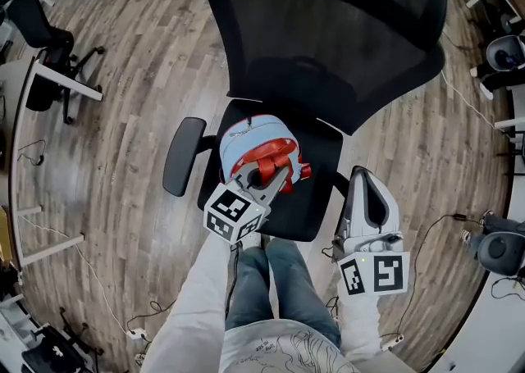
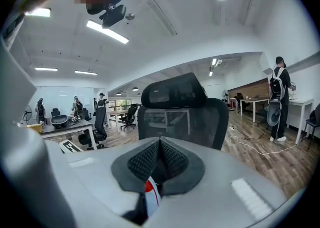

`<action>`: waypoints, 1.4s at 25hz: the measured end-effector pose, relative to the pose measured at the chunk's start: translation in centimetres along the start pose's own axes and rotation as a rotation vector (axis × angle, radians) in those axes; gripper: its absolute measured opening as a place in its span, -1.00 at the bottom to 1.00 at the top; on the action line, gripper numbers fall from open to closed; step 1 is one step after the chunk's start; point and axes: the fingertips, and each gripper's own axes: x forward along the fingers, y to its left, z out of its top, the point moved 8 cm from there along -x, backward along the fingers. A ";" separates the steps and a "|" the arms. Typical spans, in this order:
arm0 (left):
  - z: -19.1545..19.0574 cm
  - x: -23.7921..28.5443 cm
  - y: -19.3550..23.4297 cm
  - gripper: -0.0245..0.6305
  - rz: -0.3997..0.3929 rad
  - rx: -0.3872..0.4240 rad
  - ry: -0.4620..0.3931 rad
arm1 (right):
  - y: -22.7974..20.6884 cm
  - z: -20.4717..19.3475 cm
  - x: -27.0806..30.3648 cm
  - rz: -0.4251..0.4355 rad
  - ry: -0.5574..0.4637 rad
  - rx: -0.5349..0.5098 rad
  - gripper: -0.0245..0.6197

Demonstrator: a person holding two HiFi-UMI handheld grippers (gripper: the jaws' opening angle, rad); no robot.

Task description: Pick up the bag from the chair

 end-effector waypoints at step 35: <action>21.5 -22.2 -13.1 -0.87 0.416 0.165 -0.426 | 8.8 14.4 -4.9 0.073 -0.261 -0.083 -0.89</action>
